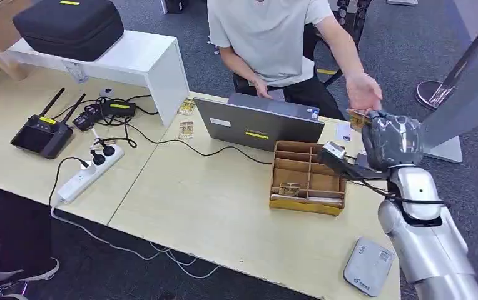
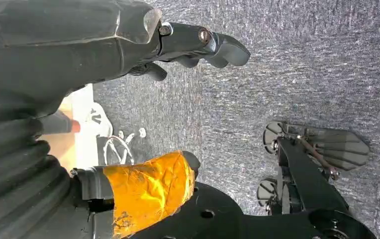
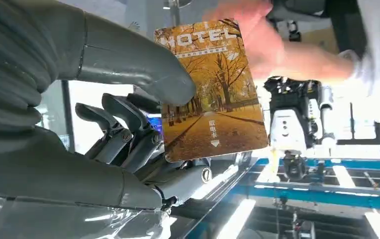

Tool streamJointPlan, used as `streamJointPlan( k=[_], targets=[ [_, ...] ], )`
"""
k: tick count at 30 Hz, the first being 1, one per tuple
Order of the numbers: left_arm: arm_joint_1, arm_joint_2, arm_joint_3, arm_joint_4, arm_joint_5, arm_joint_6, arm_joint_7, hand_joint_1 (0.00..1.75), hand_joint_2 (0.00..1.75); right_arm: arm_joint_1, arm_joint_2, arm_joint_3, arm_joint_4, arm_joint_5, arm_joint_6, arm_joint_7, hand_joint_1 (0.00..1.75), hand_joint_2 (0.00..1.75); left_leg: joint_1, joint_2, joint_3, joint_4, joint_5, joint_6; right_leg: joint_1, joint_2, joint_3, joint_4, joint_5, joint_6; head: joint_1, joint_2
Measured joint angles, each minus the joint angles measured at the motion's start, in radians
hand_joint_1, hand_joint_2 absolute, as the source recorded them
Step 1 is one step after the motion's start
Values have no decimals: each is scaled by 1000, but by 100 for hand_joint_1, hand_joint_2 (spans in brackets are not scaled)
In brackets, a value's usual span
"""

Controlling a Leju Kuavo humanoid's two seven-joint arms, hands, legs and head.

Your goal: Pass the card to the sensor for recognition and then transmit it.

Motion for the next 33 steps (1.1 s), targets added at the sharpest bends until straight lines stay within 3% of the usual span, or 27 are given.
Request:
streamJointPlan(
  k=[5, 6, 11, 27, 33],
  targets=[
    [-1, 0, 0, 0, -3, -3, -1, 0, 175, -36, 1, -2, 42, -14, 9, 19, 175, 175, 0, 0, 0, 0, 0, 0, 0, 0, 0, 0, 0, 0, 0, 0],
    [-1, 0, 0, 0, -3, -3, -2, 0, 175, -43, 1, -4, 52, -19, 9, 22, 0, 175, 0, 0, 0, 0, 0, 0, 0, 0, 0, 0, 0, 0, 0, 0],
    [-1, 0, 0, 0, -3, -16, -24, 0, 175, -57, 3, -13, 97, -30, 1, 18, 0, 175, 0, 0, 0, 0, 0, 0, 0, 0, 0, 0, 0, 0, 0, 0],
    [-1, 0, 0, 0, 8, 3, 2, 0, 175, -59, 2, -30, 170, -35, -29, 7, 0, 175, 0, 0, 0, 0, 0, 0, 0, 0, 0, 0, 0, 0, 0, 0],
    [-1, 0, 0, 0, 21, 3, 2, 0, 175, -56, -55, -37, 187, -14, -47, 16, 0, 175, 0, -1, 0, 0, 0, 0, 0, -1, 0, 0, 0, 0, 0, 0]
  ],
)
